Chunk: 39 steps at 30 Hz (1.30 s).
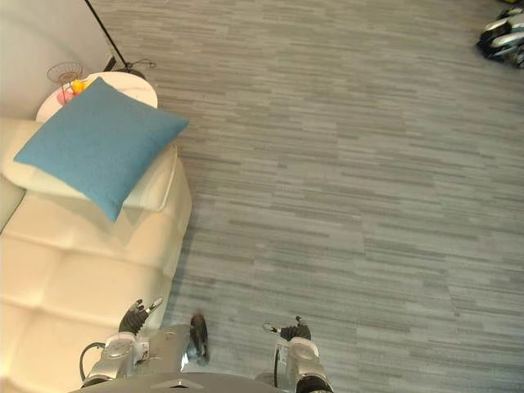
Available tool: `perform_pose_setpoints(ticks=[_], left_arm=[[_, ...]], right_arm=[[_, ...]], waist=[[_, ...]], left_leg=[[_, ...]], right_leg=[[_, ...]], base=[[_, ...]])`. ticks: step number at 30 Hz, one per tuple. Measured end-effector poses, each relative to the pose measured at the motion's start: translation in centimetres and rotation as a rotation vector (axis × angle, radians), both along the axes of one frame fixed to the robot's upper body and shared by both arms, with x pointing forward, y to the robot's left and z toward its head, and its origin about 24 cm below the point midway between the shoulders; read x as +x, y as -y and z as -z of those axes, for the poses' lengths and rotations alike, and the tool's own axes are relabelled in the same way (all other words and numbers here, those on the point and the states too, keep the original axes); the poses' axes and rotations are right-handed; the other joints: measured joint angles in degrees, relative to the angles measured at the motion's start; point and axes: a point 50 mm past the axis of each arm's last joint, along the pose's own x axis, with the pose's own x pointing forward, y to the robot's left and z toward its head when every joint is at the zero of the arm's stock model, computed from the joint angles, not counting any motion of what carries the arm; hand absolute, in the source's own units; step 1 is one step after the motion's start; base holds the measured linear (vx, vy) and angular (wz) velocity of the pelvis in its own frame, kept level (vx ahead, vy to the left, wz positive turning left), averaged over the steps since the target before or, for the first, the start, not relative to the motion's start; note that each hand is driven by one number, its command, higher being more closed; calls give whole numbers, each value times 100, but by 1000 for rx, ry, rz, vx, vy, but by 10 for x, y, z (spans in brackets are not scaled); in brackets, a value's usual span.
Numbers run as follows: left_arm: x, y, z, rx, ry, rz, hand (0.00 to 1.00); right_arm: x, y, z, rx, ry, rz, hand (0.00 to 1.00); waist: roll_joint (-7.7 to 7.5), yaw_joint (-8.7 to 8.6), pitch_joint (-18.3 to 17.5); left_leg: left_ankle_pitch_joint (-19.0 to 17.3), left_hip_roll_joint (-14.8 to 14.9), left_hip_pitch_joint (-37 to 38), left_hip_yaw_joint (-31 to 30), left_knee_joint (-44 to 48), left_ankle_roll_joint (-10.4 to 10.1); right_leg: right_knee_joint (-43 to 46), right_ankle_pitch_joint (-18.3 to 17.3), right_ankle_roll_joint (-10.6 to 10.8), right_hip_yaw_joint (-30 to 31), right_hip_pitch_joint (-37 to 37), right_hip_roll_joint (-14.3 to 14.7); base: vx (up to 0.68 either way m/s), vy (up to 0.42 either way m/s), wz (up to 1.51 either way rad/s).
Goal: Pick up cushions and gather them together orderly.
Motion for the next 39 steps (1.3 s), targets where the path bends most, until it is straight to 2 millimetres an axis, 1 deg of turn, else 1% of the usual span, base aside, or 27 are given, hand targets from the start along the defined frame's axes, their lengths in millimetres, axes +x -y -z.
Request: perform_pose_setpoints(ticks=[1, 2, 3, 4, 6, 7, 8, 9, 10, 11, 12, 13, 14, 15, 17, 18, 19, 20, 21, 23, 24, 25, 26, 30, 33, 34, 39], left_arm=[[-4, 1, 2, 0, -19, 6, 0], [-7, 2, 4, 0, -40, 12, 0], [-9, 2, 5, 0, -47, 12, 0], [-9, 3, 5, -4, -50, 13, 0], [-6, 7, 5, -13, -44, 15, 0], [-4, 9, 4, -17, -37, 17, 0], [-1, 11, 3, -20, -29, 21, 0], [-1, 10, 3, -18, -29, 22, 0], [-1, 10, 3, -17, -29, 22, 0], [-3, 11, 4, -20, -34, 14, 0], [-3, 16, 4, -38, -34, 5, 0], [-3, 18, 4, -43, -33, 1, 0], [-7, 22, 6, -57, -41, -9, 0], [-6, 27, 6, -71, -39, -7, 0], [-4, 31, 5, -85, -30, -10, 0], [-1, 34, 4, -92, -23, -9, 0], [1, 35, 3, -97, -10, -15, 0], [1, 35, 2, -98, -5, -16, 0], [3, 35, 1, -97, 6, -16, 0], [5, 34, 0, -96, 13, -15, 0], [6, 34, -1, -95, 15, -15, 0], [5, 34, 0, -96, 12, -16, 0], [5, 33, 0, -95, 13, -17, 0], [2, 23, 1, -83, 7, -36, 0], [-2, 20, 2, -71, -9, -21, 0], [-4, 19, 3, -67, -20, -17, 0], [-8, 14, 6, -55, -41, 1, 0]], right_arm=[[-7, 2, 2, -1, -11, 6, 0], [-11, 9, 2, -16, -15, 8, 0], [-10, 10, 0, -20, -3, 10, 0], [-9, 10, -1, -20, 13, 12, 0], [-8, 9, -3, -14, 30, 30, 0], [-7, 9, -3, -13, 38, 34, 0], [-5, 6, -4, -3, 50, 42, 0], [-6, 6, -4, 1, 48, 54, 0], [-7, 7, -4, 2, 47, 63, 0], [-9, 8, -3, 2, 44, 73, 0], [-8, 9, -4, 2, 48, 80, 0], [-8, 12, -5, -7, 54, 80, 0], [-7, 17, -6, -18, 60, 82, 0], [-7, 19, -6, -19, 58, 95, 0], [-9, 19, -5, -19, 54, 100, 0], [-11, 19, -5, -19, 49, 99, 0], [-13, 19, -4, -18, 45, 102, 0], [-14, 19, -4, -17, 42, 103, 0], [-14, 18, -4, -13, 42, 108, 0], [-14, 18, -3, -7, 43, 116, 0], [-15, 18, -3, -8, 42, 117, 0], [-15, 20, -4, -12, 41, 117, 0], [-17, 19, -3, -10, 36, 118, 0], [-23, 11, 1, 14, 16, 124, 0], [-25, 9, 2, 19, 10, 124, 0], [-25, 9, 2, 19, 7, 123, 0], [-26, 10, 4, 19, -11, 116, 0]], waist=[[6, -59, 4], [63, -125, 25], [75, -140, 23], [103, -170, 45], [97, -204, 37], [110, -221, 39], [87, -228, 42], [64, -220, 28], [64, -219, 28], [94, -223, 1], [189, -231, -20], [275, -219, -24], [387, -183, -25], [438, -211, -38], [388, -223, -15], [401, -213, -24], [430, -174, -47], [385, -155, -29], [377, -108, -25], [378, -76, -26], [391, -56, -30], [432, -52, -52], [457, -42, -87], [168, -39, -212], [142, -42, -234], [145, -56, -250], [142, -138, -267]], left_leg=[[-21, -92, 321, -135, -189, 11], [-23, -138, 746, -307, -446, 15], [-20, -147, 929, -385, -557, 11], [-19, -142, 1219, -590, -721, 9], [-33, -116, 1481, -996, -906, -10], [-55, -95, 1524, -1101, -954, -46], [-147, -71, 1565, -1386, -1038, -203], [-256, -72, 1609, -1581, -1022, -300], [-317, -67, 1640, -1665, -996, -339], [-523, 4, 1736, -1904, -922, -472], [-701, 164, 1820, -2094, -910, -555], [-750, 246, 1855, -2123, -913, -599], [-756, 369, 1893, -2145, -813, -731], [-709, 496, 1801, -2039, -462, -851], [-649, 655, 1510, -1742, 236, -1066], [-648, 823, 1223, -1368, 788, -1124], [-650, 945, 1046, -971, 1054, -1118], [-658, 977, 964, -798, 1112, -1094], [-689, 977, 767, -471, 1097, -1027], [-666, 883, 482, -252, 869, -970], [-454, 829, 352, -148, 504, -924], [0, 832, 313, -97, 204, -882], [134, 811, 348, -67, 118, -808], [223, 575, 545, -103, -223, -713], [400, 412, 811, -133, -657, -658], [578, 331, 956, -152, -996, -639], [970, 214, 1094, -283, -1625, -631]], right_leg=[[779, -180, -168, -16, -327, -7], [1150, -466, -306, -133, -649, 96], [1101, -592, -323, -184, -837, 195], [587, -839, -458, -342, -1082, 372], [-759, -952, -581, -419, -1410, 573], [-1157, -888, -580, -401, -1453, 616], [-2388, -497, -564, -249, -1525, 658], [-3039, -169, -551, -14, -1547, 688], [-3185, 30, -542, 110, -1544, 693], [-3096, 562, -564, 291, -1469, 773], [-2696, 427, -701, 286, -1500, 911], [-2533, 258, -745, 182, -1510, 945], [-2274, -44, -803, 5, -1500, 982], [-2048, -299, -899, -244, -1370, 948], [-2053, -475, -1021, -503, -1104, 890], [-2150, -566, -1066, -684, -895, 885], [-2263, -605, -1123, -868, -689, 856], [-2324, -610, -1131, -914, -605, 854], [-2460, -610, -1131, -1013, -429, 822], [-2548, -608, -1126, -1080, -311, 741], [-2543, -624, -1070, -1085, -258, 702], [-2529, -657, -990, -1090, -220, 727], [-2521, -718, -875, -1047, -149, 754], [-2814, -635, -750, -1043, 27, 659], [-3174, -513, -669, -1043, 287, 642], [-3361, -421, -645, -1057, 380, 639], [-3637, -259, -641, -1080, 412, 696]], base=[[403, 80, 72], [388, 58, 73], [438, 1, 86], [344, -41, 83], [346, -116, 105], [376, -239, 123], [298, -234, 110], [298, -266, 103], [284, -283, 82], [384, -383, 82], [393, -386, 75], [397, -350, 59], [392, -298, 67], [452, -332, 76], [360, -262, 83], [309, -212, 83], [230, -162, 60], [227, -119, 46], [164, -62, 34], [200, -18, 26], [160, 51, 10], [161, 79, 3], [129, 56, 4], [120, 77, 15], [50, 59, 15], [18, 26, 12], [-28, 4, 14]])
